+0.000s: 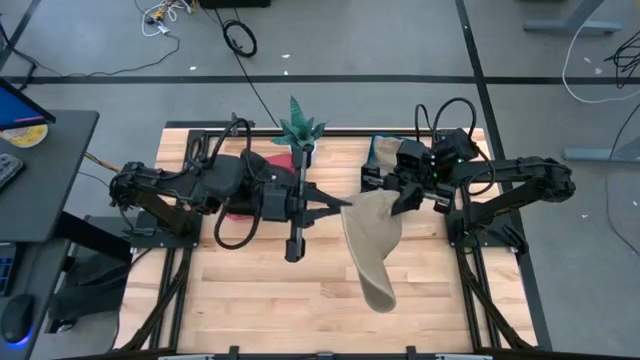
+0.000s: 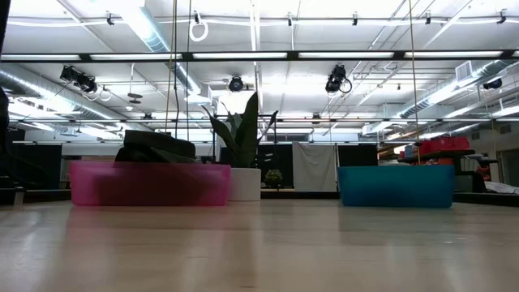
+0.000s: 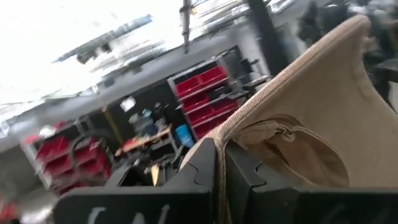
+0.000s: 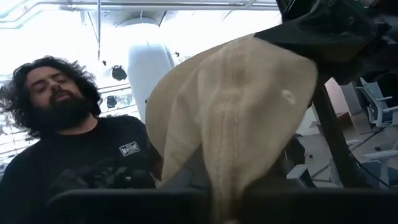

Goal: Pick & Place hat
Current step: Put the brown cap into the blue bin

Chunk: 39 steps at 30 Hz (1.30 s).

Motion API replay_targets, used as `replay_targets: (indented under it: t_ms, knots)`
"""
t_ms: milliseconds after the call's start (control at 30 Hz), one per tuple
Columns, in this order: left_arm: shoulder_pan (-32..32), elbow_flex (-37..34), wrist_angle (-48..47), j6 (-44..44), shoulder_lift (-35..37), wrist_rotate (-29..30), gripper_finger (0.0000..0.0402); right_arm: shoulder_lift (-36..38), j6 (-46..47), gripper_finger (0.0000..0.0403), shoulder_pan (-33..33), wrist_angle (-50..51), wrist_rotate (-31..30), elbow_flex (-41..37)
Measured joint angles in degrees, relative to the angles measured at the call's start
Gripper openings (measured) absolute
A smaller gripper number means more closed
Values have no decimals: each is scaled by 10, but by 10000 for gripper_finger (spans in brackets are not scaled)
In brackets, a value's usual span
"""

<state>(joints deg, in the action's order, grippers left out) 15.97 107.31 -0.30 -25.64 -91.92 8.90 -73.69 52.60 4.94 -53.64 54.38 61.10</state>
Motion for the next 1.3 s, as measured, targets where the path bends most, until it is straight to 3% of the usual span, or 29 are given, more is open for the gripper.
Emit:
replay_targets:
  t_ms: [167,533,867,1033,1300]
  knots:
    - [-1,0,-2,104,1,81,55,0,20,10,7,1,6,0]
    - [19,0,-62,163,7,217,180,16,41,4,39,3,12,0]
    - [62,0,-149,172,24,385,226,50,99,4,54,24,48,0]
    - [84,0,-184,172,27,438,226,79,72,4,65,152,53,0]
    - [107,0,-216,177,28,458,226,130,-19,4,118,382,52,0]
